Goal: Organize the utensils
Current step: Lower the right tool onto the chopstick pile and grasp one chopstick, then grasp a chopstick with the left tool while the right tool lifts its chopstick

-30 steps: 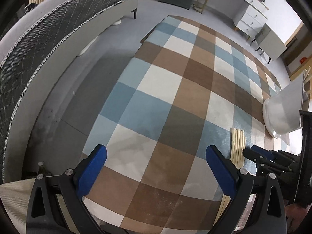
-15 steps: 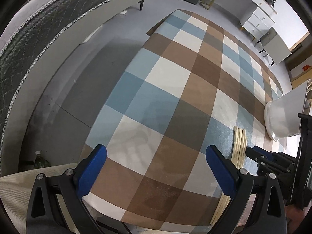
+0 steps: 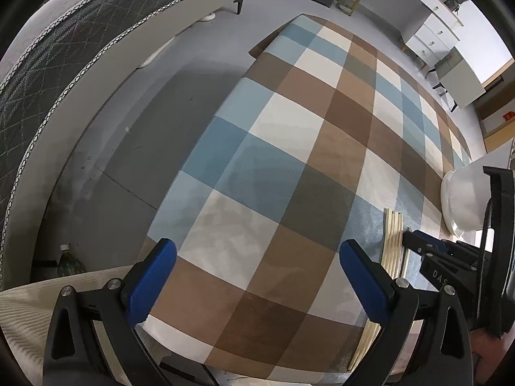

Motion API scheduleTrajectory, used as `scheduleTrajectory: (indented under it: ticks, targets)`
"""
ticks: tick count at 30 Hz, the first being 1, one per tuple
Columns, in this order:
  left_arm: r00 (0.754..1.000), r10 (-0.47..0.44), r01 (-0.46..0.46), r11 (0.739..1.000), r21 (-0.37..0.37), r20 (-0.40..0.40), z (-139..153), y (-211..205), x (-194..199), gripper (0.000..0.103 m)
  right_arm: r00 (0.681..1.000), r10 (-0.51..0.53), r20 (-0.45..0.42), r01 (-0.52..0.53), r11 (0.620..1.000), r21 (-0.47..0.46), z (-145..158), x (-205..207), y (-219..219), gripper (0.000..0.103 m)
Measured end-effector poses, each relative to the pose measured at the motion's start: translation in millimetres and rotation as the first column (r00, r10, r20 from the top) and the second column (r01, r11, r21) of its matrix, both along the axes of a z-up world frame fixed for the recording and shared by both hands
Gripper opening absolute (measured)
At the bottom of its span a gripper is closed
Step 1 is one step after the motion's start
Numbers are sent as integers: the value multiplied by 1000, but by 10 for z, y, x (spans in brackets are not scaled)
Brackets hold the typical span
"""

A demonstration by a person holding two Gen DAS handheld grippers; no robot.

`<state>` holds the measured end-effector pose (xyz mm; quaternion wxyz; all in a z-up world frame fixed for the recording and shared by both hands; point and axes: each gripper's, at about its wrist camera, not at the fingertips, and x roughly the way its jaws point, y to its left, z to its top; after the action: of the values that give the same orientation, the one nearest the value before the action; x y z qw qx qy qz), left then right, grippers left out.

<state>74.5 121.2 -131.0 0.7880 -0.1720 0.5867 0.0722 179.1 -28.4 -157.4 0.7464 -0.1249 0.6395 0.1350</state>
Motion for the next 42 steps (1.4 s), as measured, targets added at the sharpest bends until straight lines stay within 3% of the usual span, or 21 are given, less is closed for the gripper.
scheduleTrajectory:
  ticks: [7, 11, 14, 17, 23, 29, 32, 42]
  targets:
    - [1000, -17, 17, 1000, 6, 10, 2, -76, 31, 99, 996, -19, 91, 10, 996, 90, 186, 22, -46, 3]
    - [997, -70, 70, 997, 13, 23, 1, -253, 71, 99, 976, -79, 204, 34, 976, 216, 513, -83, -283, 3]
    - [995, -99, 98, 994, 40, 23, -25, -372, 116, 99, 955, -144, 261, 61, 951, 302, 625, -269, -487, 3]
    - [991, -133, 131, 989, 71, 24, -70, -491, 171, 98, 922, -251, 296, 109, 900, 422, 672, -505, -794, 3]
    - [981, -195, 194, 977, 92, 9, -181, -750, 245, 95, 877, -360, 318, 138, 823, 552, 807, -605, -1249, 3]
    - [972, -235, 235, 965, 116, -14, -224, -1008, 279, 95, 861, -387, 330, 118, 783, 610, 840, -601, -1421, 3]
    - [963, -265, 269, 945, 184, -44, -272, -1119, 278, 95, 857, -386, 342, 101, 775, 623, 863, -615, -1470, 3]
    - [981, -174, 184, 973, 138, -81, -344, -970, 358, 95, 848, -390, 360, 80, 764, 640, 905, -648, -1565, 3]
